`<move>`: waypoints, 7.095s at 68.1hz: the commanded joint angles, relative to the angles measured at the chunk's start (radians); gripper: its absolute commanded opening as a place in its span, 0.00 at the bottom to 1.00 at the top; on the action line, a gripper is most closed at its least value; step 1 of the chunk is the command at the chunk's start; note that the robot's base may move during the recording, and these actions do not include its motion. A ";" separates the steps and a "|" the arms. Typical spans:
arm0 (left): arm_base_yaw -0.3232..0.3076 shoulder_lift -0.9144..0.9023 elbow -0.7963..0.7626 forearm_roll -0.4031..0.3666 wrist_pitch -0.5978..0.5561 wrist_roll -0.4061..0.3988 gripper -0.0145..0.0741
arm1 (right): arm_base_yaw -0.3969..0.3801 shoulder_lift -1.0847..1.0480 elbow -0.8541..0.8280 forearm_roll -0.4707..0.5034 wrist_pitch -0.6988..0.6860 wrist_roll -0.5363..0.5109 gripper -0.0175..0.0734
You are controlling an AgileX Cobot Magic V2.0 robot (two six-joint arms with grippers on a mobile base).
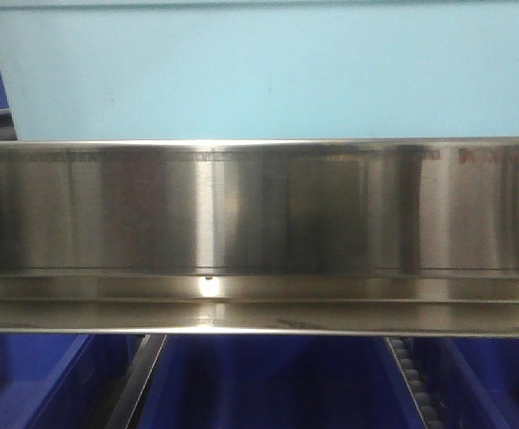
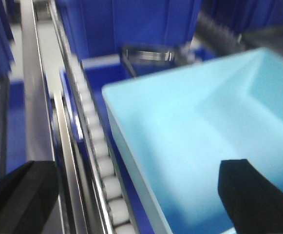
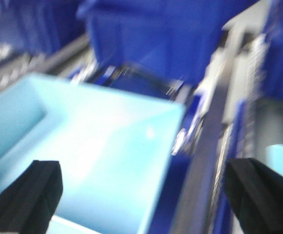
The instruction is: Move two blue bins to right shelf middle
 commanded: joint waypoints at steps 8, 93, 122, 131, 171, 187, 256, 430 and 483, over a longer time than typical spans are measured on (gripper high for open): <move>-0.007 0.163 -0.123 0.024 0.120 -0.070 0.80 | 0.071 0.195 -0.152 -0.128 0.115 0.123 0.82; -0.007 0.567 -0.219 -0.005 0.287 -0.127 0.73 | 0.160 0.712 -0.270 -0.271 0.237 0.314 0.53; -0.007 0.567 -0.219 -0.003 0.261 -0.127 0.04 | 0.160 0.712 -0.270 -0.271 0.238 0.350 0.03; -0.007 0.563 -0.221 -0.003 0.261 -0.127 0.04 | 0.160 0.702 -0.270 -0.271 0.238 0.354 0.03; -0.007 0.534 -0.575 -0.003 0.298 -0.127 0.04 | 0.160 0.532 -0.372 -0.277 0.165 0.366 0.03; -0.007 0.536 -0.586 -0.003 0.298 -0.127 0.04 | 0.160 0.532 -0.473 -0.277 0.185 0.366 0.03; -0.007 0.536 -0.586 0.001 -0.041 -0.127 0.04 | 0.160 0.532 -0.471 -0.277 0.168 0.366 0.03; -0.007 0.536 -0.586 0.001 -0.294 -0.127 0.04 | 0.160 0.532 -0.471 -0.277 -0.251 0.366 0.03; -0.007 0.536 -0.586 0.001 -0.294 -0.127 0.04 | 0.160 0.532 -0.471 -0.277 -0.253 0.366 0.03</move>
